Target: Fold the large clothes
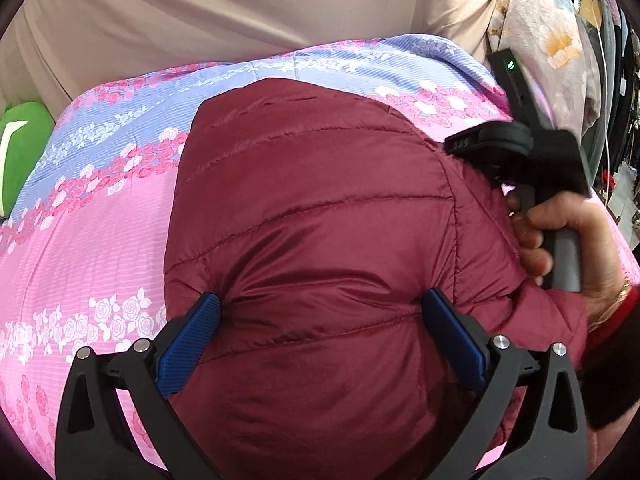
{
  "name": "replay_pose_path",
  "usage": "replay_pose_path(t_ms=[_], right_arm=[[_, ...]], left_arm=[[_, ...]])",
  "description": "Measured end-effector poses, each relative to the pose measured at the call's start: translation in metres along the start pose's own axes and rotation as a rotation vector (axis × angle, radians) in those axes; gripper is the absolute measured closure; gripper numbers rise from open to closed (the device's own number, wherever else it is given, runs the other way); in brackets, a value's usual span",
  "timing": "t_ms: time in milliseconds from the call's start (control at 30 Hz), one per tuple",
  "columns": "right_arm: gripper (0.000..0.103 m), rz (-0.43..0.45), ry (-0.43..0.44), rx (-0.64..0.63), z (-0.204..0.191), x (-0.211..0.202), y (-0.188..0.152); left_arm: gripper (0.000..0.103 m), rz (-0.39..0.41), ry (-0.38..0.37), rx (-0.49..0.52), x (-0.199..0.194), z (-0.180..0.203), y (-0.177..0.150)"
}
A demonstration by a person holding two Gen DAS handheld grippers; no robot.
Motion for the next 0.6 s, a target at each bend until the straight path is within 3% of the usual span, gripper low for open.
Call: replay_pose_path(t_ms=[67,167,233,333,467,600], right_arm=[[0.098,0.065,-0.016,-0.008,-0.001,-0.026,0.004],[0.093,0.172,0.051,-0.049,-0.012,-0.088,-0.002],[0.093,0.2,0.093,-0.098,-0.018,-0.124,-0.021],[0.093,0.198,0.113,-0.194,-0.018,-0.167,-0.075],[0.093,0.104,0.135,-0.188,-0.009,-0.172,-0.133],[0.097,0.055,0.033,-0.177,0.015,-0.149,-0.16]], left_arm=[[0.005,-0.004,0.002,-0.001,0.0,-0.001,-0.001],[0.005,-0.006,0.0,-0.005,0.0,-0.001,0.0],[0.005,-0.006,0.001,-0.006,0.0,-0.001,0.0],[0.005,-0.006,-0.004,-0.008,0.0,-0.001,0.0],[0.005,-0.001,-0.004,-0.007,-0.001,-0.001,-0.001],[0.005,0.005,-0.006,-0.002,-0.003,0.0,-0.003]])
Point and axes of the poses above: each gripper's, at about its wrist camera, not at the fingertips, and x roughly the way its jaws point, z to its right, y to its top, the point moved 6 cm from there along x, roughly the way its jaws point, and after that the axes turned 13 degrees about x, right-handed, at the moved point
